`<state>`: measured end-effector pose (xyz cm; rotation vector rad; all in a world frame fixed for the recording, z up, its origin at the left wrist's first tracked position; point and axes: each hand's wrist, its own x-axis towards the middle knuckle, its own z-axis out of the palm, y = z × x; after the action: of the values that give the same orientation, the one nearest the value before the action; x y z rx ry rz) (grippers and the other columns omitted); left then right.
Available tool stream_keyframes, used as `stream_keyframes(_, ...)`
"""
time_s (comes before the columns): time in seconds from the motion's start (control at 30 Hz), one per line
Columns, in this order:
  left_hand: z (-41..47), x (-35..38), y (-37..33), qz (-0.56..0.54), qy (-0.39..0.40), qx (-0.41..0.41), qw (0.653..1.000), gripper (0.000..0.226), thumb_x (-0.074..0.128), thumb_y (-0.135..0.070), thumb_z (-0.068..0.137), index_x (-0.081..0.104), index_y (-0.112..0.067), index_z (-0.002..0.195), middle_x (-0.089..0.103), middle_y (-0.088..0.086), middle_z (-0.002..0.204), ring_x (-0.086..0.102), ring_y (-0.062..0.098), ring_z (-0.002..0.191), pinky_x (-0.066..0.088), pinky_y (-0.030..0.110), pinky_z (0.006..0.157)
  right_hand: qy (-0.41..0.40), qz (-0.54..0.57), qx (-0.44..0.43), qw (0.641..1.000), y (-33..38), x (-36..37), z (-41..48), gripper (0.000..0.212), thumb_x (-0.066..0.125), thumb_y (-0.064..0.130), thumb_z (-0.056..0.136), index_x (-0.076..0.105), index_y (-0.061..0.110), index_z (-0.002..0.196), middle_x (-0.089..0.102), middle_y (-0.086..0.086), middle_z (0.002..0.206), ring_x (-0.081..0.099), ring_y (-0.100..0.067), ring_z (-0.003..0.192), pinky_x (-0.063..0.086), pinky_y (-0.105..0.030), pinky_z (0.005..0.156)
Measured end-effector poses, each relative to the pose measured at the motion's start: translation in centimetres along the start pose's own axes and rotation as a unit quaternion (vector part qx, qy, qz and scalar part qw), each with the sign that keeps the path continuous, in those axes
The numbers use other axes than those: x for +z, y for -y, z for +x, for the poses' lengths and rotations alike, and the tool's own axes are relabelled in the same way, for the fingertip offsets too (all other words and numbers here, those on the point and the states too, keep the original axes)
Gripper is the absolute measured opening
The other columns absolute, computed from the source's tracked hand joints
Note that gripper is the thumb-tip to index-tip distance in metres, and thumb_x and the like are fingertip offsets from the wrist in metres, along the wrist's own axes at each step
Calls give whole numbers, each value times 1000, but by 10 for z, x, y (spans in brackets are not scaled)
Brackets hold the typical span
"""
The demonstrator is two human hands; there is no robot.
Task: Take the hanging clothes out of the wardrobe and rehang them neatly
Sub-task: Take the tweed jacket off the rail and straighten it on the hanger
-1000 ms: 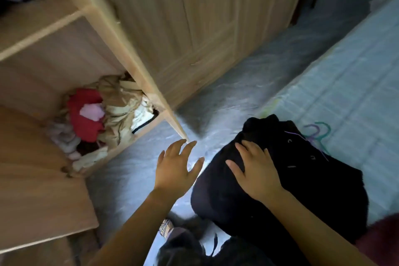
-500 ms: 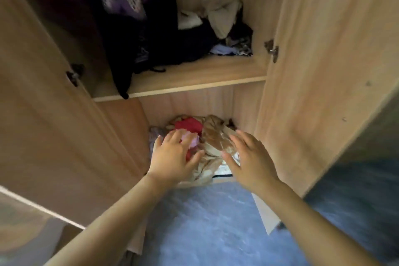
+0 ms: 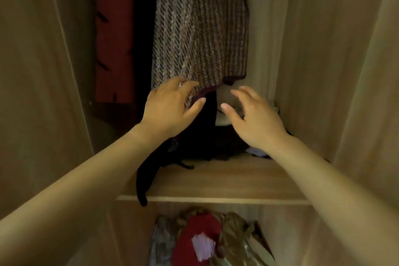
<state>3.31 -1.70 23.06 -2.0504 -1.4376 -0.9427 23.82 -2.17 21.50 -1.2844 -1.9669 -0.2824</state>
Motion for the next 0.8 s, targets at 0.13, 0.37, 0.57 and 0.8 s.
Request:
stream_keyframes(0.13, 85, -9, 24, 32, -62, -4, 998, 67, 27, -63, 84, 48, -23, 133, 46, 6, 135, 44, 26, 123, 42, 43, 94, -39, 43, -52, 997, -11, 0, 104, 59, 36, 52, 94, 40, 13, 139, 33, -5, 147, 30, -21, 136, 31, -35, 108)
stream_keyframes(0.37, 188, -34, 71, 116, -151, -35, 981, 64, 31, -60, 84, 41, -26, 137, 36, 7, 145, 35, 27, 131, 40, 47, 96, -100, 90, -154, 979, 6, -23, 265, 57, 38, 54, 94, 40, 18, 138, 36, 0, 143, 39, -19, 128, 36, -29, 94)
stream_keyframes(0.57, 233, -53, 103, 168, -175, -24, 970, 59, 39, -57, 89, 38, -26, 139, 38, 5, 143, 38, 27, 128, 43, 47, 93, -162, 160, -155, 961, 57, -17, 344, 61, 56, 44, 90, 35, 16, 140, 38, -5, 142, 42, -21, 125, 36, -28, 94)
stream_keyframes(0.8, 268, -50, 119, 128, -227, 21, 965, 68, 26, -64, 81, 42, -29, 136, 43, 2, 138, 41, 22, 126, 41, 47, 92, -215, 156, -160, 951, 25, -16, 351, 58, 64, 16, 87, 39, 27, 138, 47, 10, 122, 42, 0, 103, 35, -14, 86)
